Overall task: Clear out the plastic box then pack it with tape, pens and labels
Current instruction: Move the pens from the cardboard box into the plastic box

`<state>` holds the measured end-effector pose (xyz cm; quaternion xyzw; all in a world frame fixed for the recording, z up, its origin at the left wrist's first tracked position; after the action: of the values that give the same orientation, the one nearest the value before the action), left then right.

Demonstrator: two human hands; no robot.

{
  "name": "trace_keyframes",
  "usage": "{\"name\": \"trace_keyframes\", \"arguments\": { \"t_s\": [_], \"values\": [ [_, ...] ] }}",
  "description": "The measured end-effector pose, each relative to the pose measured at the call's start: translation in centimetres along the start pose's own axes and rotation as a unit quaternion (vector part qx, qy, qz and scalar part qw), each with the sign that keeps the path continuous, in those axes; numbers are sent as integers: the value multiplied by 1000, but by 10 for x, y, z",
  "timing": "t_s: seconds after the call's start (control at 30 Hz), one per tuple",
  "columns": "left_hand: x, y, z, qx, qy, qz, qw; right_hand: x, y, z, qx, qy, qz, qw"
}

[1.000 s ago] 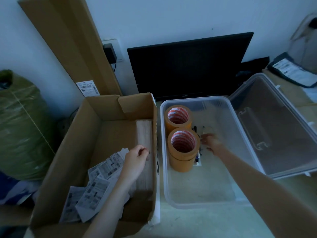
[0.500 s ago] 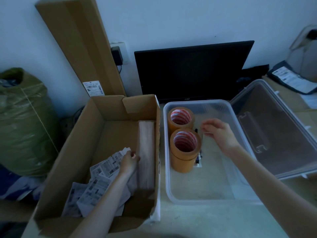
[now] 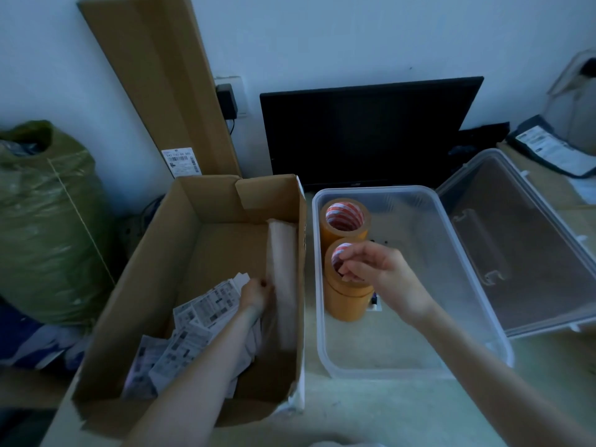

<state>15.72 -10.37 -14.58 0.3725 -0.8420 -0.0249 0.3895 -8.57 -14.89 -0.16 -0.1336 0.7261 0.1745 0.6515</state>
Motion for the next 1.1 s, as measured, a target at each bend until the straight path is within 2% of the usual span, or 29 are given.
{"name": "trace_keyframes", "arguments": {
  "t_s": [0.1, 0.27, 0.47, 0.67, 0.83, 0.93, 1.1],
  "values": [
    [11, 9, -12, 45, 7, 56, 997, 4, 0, 3, 9, -5, 10, 1000],
    [25, 32, -45, 132, -50, 173, 975, 7, 2, 8, 24, -21, 24, 999],
    [50, 77, -96, 192, -26, 269, 943, 4, 1, 13, 25, -27, 37, 999],
    [88, 117, -130, 196, 56, 345, 916, -12, -3, 22, 15, -33, 44, 998],
    [123, 145, -132, 169, 118, 387, 899, -30, -9, 25, -28, -117, 67, 990],
    [136, 154, -127, 139, 155, 402, 892, -39, -11, 22, -47, -205, 59, 976],
    [146, 157, -107, 117, 176, 394, 895, -42, -6, 7, -8, -242, 44, 969]
  ]
}}
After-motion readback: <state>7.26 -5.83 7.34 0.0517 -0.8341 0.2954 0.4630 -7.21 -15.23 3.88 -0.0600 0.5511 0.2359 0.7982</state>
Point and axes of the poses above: each hand's wrist, its own y-axis away from the middle knuckle, its own z-axis out of the palm, x = y × z, the point moved 2 cm from there along -y, towards the middle knuckle, and after that the axes turned 6 degrees about x, right-handed, at the moved point
